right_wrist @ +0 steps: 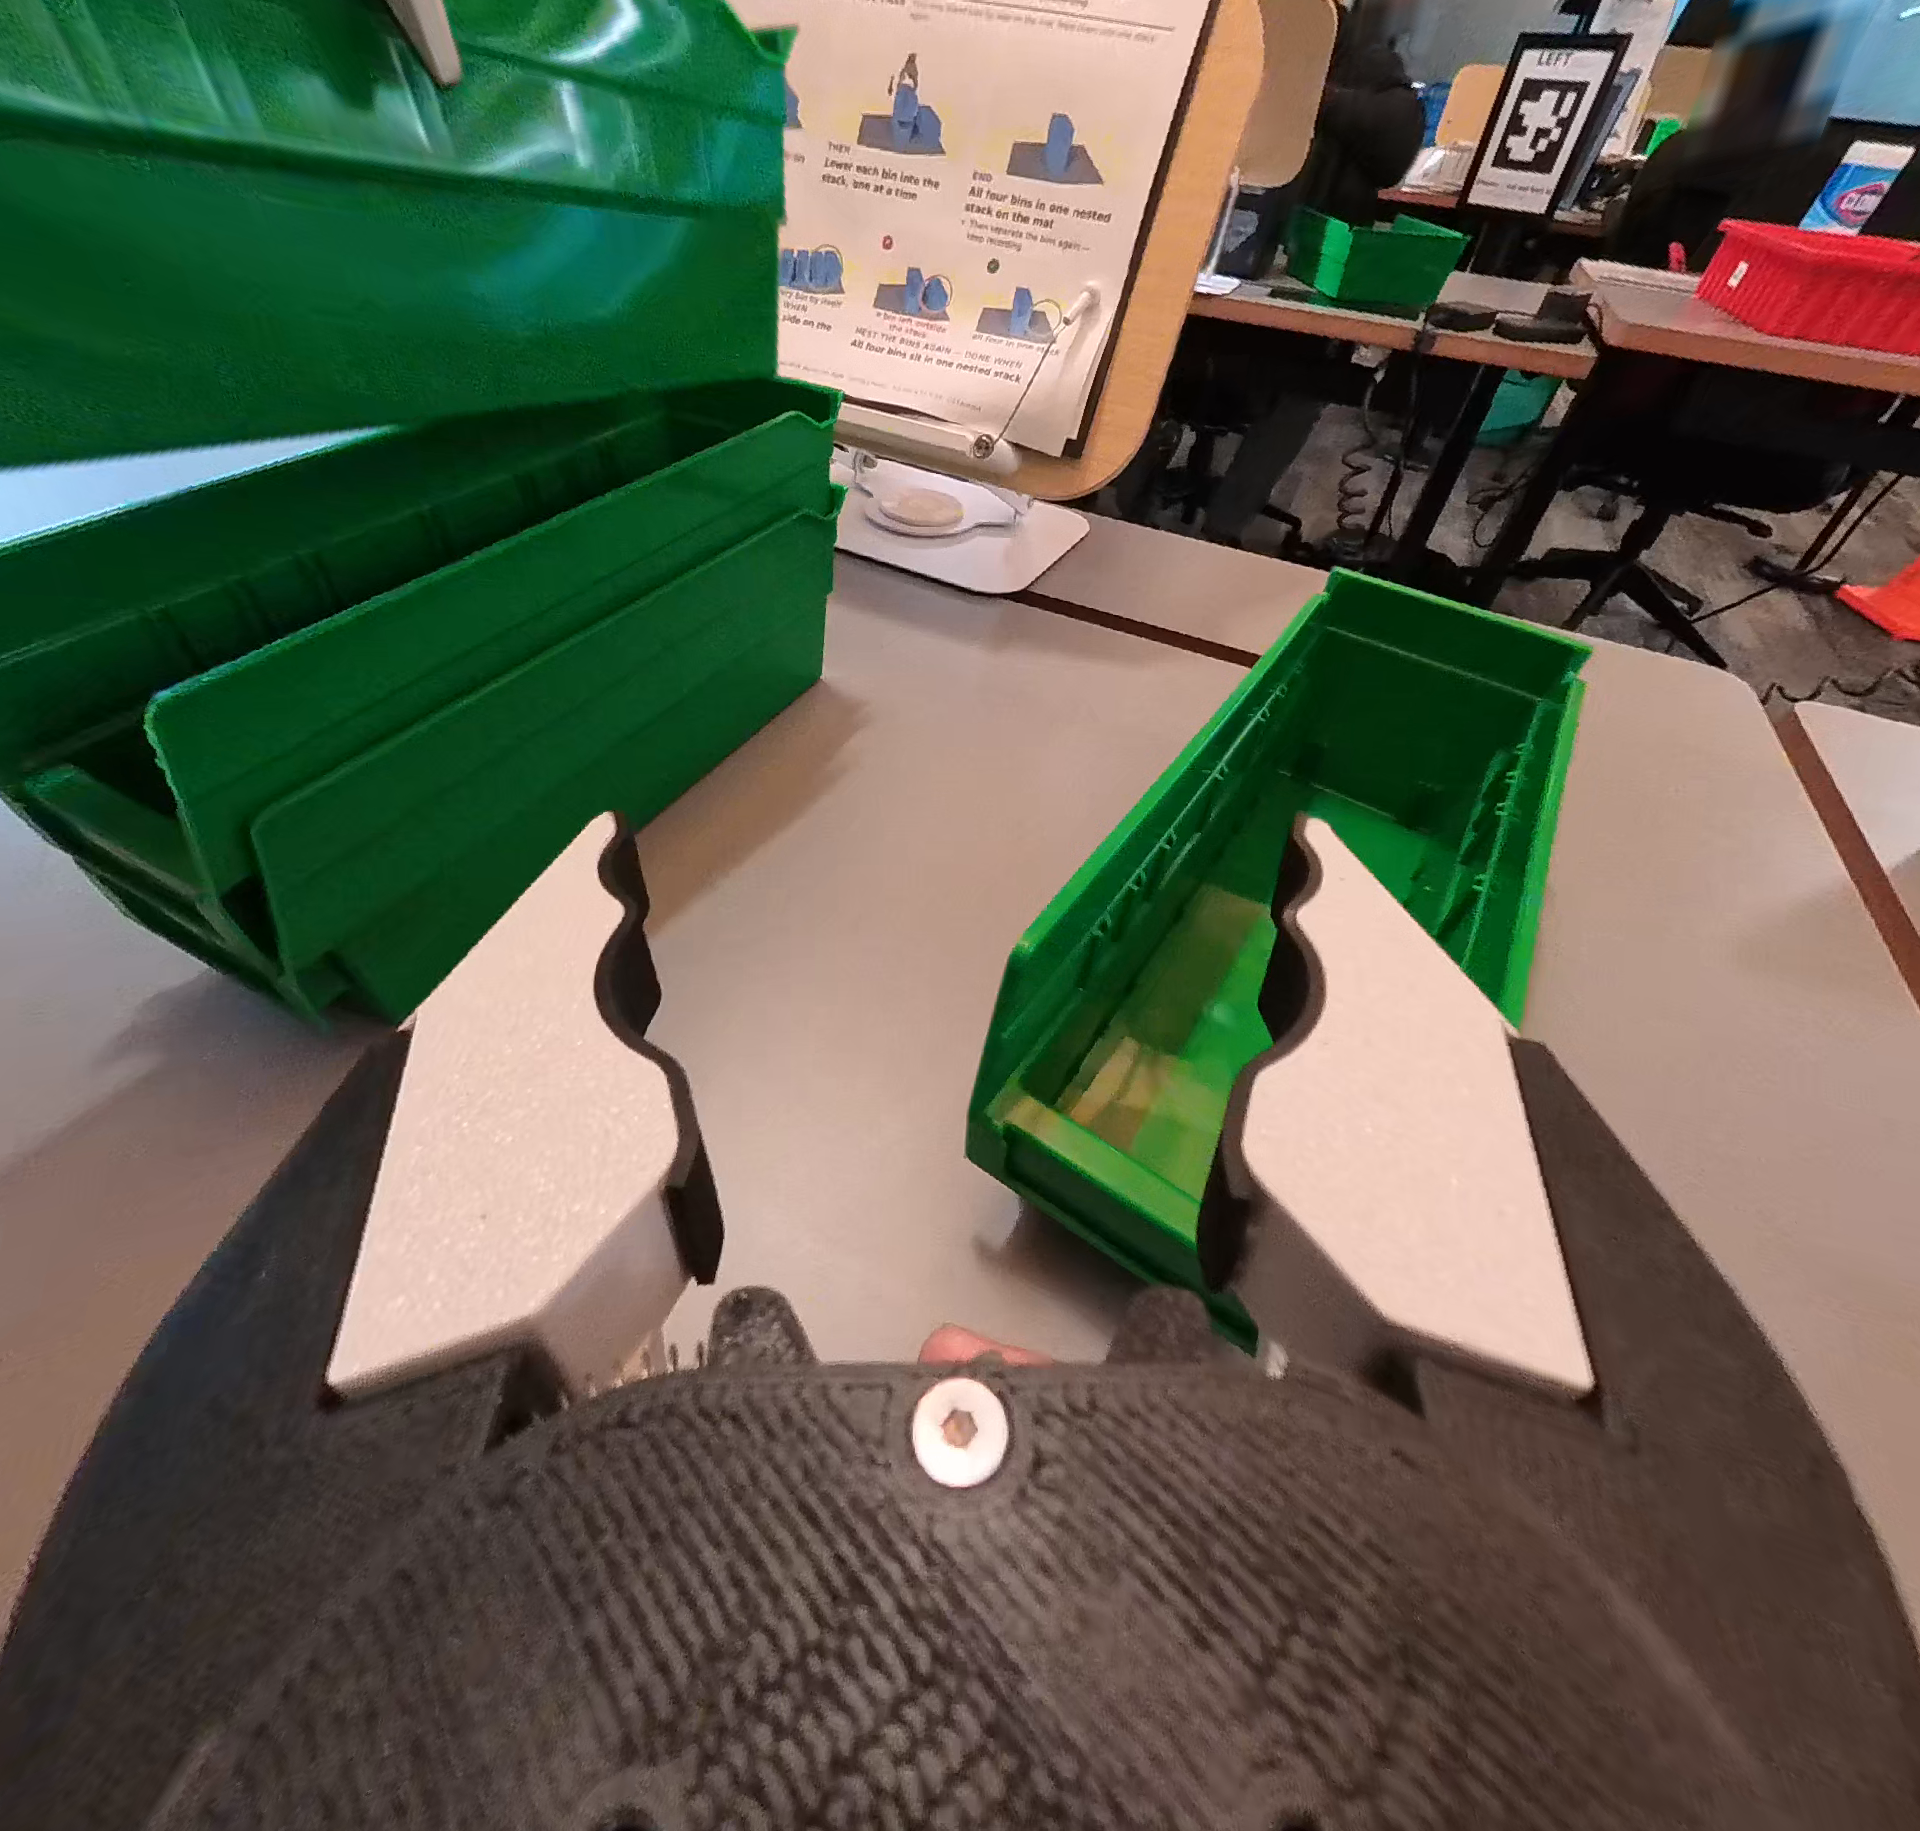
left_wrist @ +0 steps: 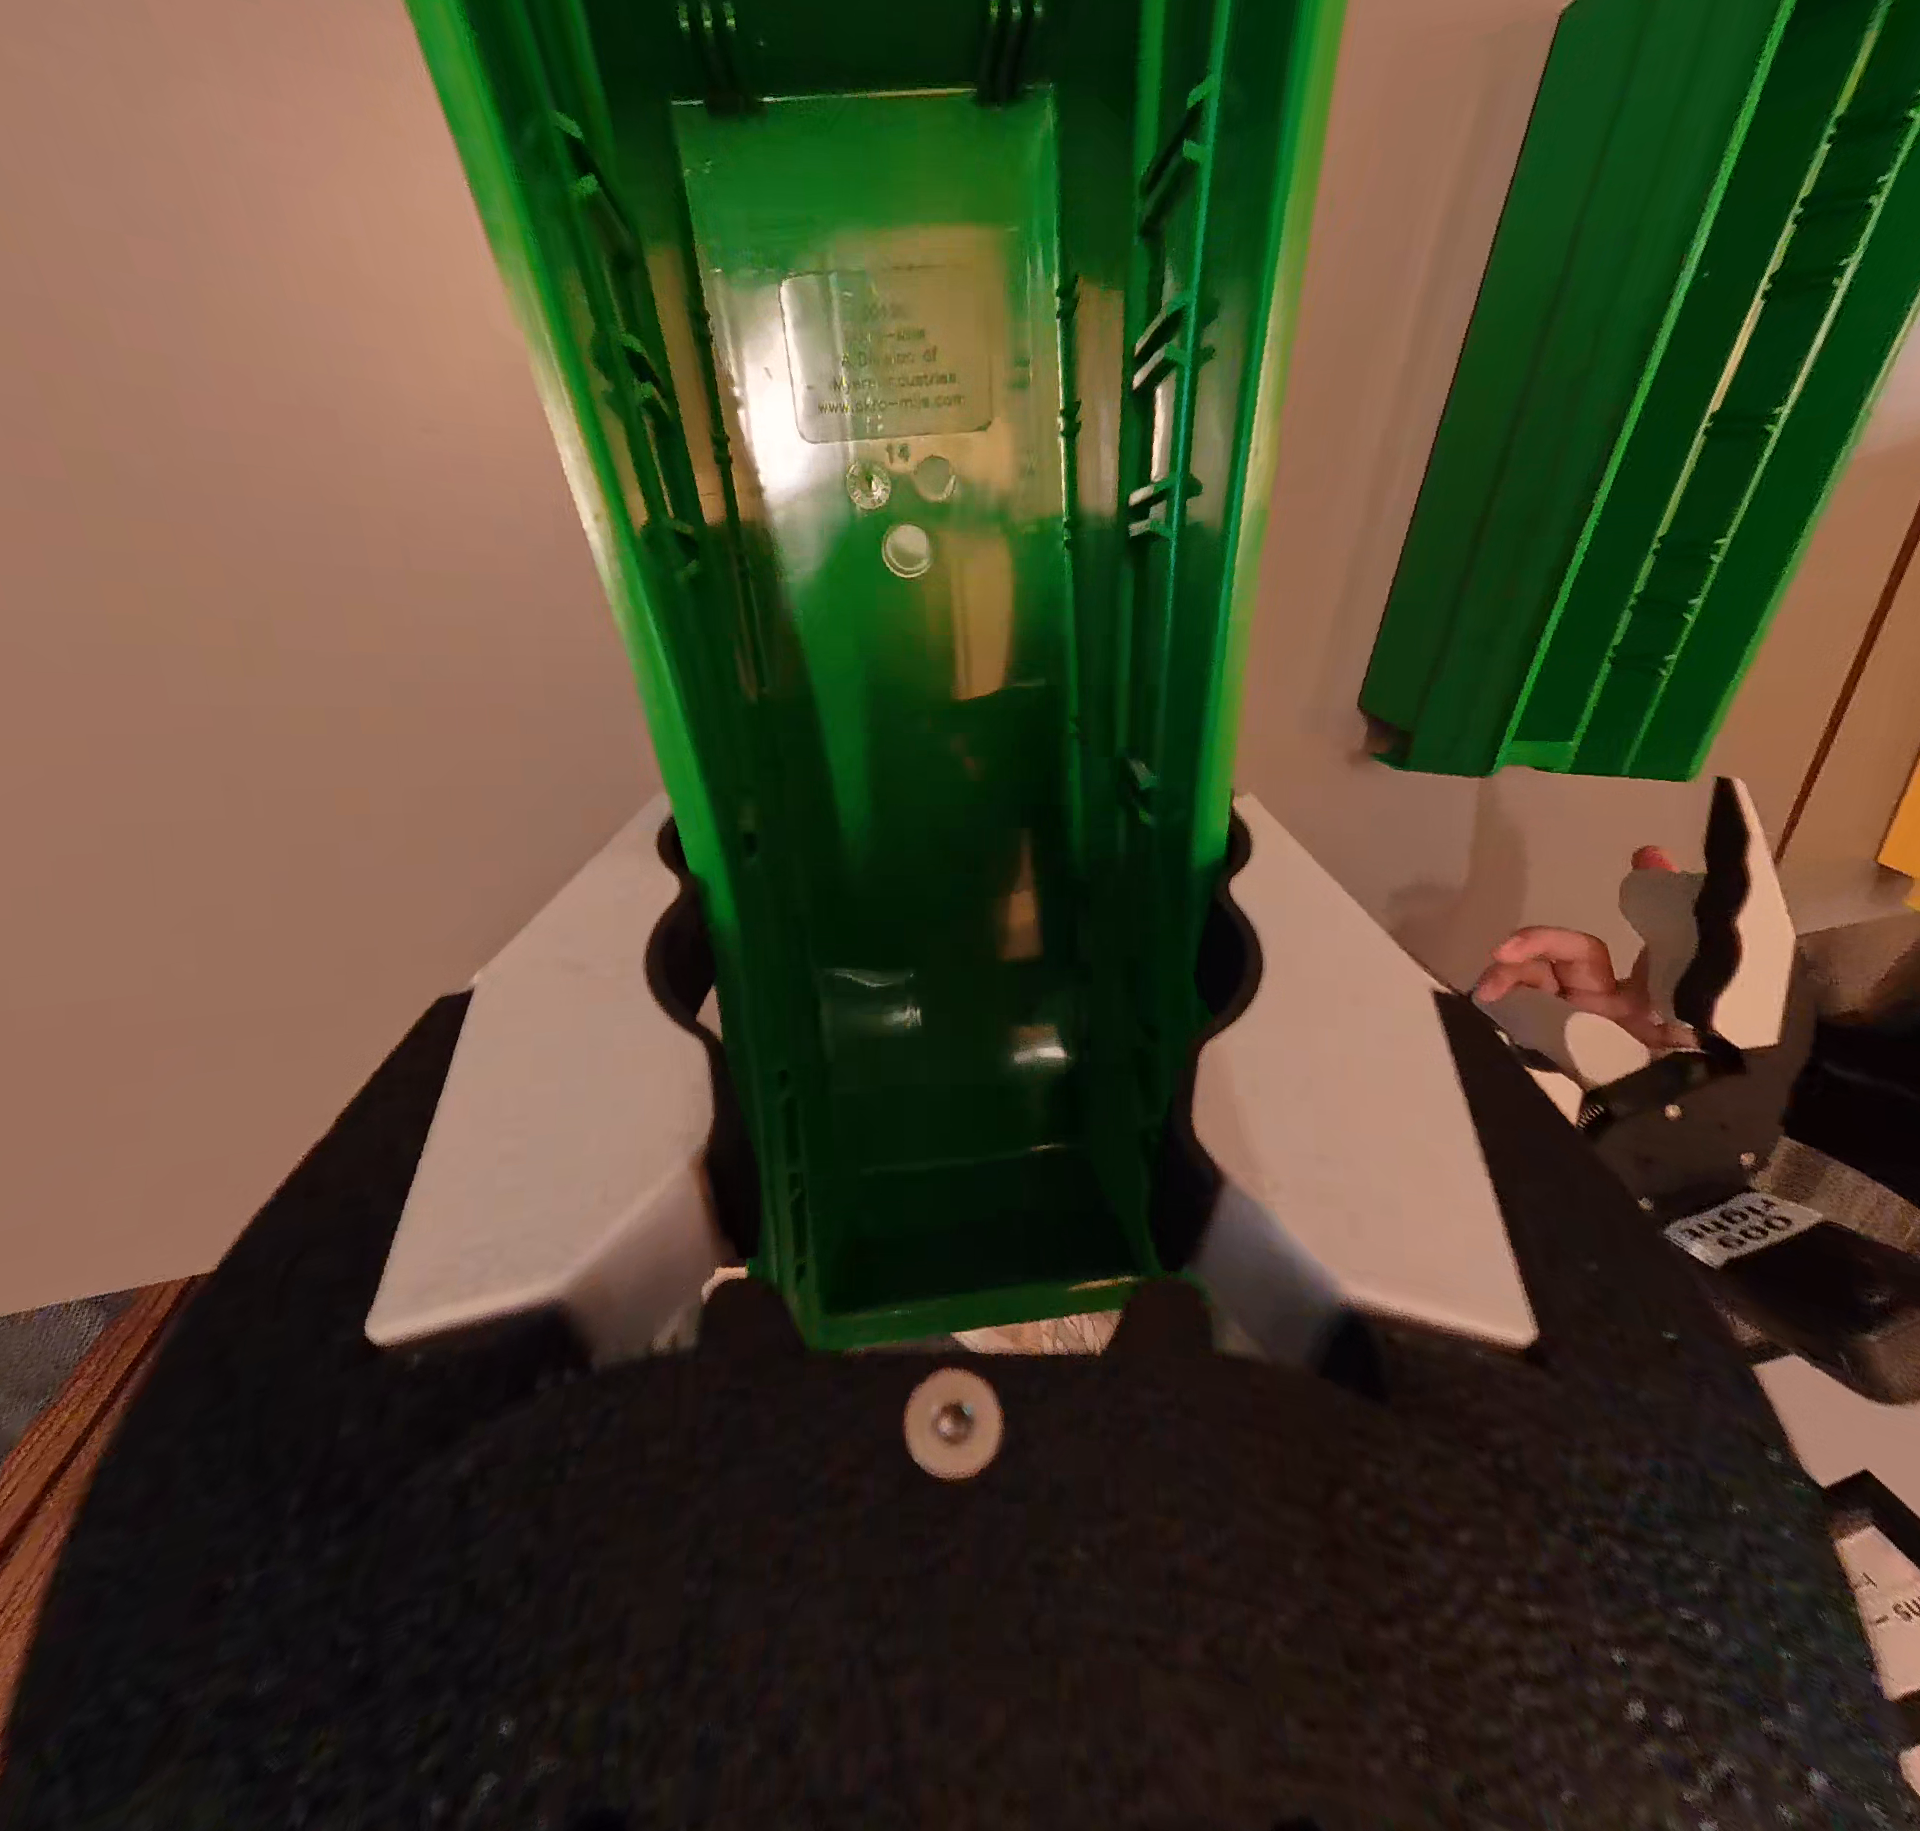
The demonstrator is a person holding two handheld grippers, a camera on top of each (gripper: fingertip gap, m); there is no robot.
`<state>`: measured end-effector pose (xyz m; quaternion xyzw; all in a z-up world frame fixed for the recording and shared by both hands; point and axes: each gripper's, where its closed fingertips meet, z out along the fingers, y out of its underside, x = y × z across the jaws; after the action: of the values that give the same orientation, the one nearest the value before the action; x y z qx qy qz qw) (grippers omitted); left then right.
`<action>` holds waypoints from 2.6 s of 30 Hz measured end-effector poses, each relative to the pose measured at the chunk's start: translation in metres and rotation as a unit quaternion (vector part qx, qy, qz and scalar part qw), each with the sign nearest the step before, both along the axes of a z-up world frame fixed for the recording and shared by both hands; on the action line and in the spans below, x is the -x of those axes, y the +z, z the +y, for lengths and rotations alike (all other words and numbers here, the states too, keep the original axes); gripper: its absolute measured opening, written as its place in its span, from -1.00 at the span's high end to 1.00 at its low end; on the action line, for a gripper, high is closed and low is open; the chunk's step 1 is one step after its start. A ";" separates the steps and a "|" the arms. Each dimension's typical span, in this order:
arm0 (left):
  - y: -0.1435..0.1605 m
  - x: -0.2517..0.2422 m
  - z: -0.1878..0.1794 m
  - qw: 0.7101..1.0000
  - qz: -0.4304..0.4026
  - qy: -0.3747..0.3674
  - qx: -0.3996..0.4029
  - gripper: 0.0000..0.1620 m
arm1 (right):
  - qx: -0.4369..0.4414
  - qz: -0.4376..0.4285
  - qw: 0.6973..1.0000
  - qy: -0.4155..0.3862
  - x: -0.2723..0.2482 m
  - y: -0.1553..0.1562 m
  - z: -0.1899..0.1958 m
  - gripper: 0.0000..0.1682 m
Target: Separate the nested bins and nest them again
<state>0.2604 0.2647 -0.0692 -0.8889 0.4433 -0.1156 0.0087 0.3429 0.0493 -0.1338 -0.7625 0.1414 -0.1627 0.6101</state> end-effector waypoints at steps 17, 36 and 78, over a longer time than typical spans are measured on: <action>-0.071 -0.021 0.007 0.998 -0.006 -0.009 -0.067 -0.15 | 0.014 0.013 1.000 -0.005 -0.007 -0.014 0.000 -0.42; -0.064 -0.040 -0.009 0.988 -0.136 -0.059 -0.048 -0.27 | 0.024 0.009 1.000 -0.007 -0.006 -0.017 0.000 -0.42; -0.092 0.077 0.057 0.797 -0.512 -0.165 -0.276 -0.35 | 0.156 0.132 0.961 -0.188 -0.148 0.005 -0.012 -0.73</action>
<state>0.1835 0.3221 -0.1611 -0.5736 0.5269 -0.4260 0.4603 0.4906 0.0373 -0.1288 -0.8227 0.3342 -0.1919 0.4180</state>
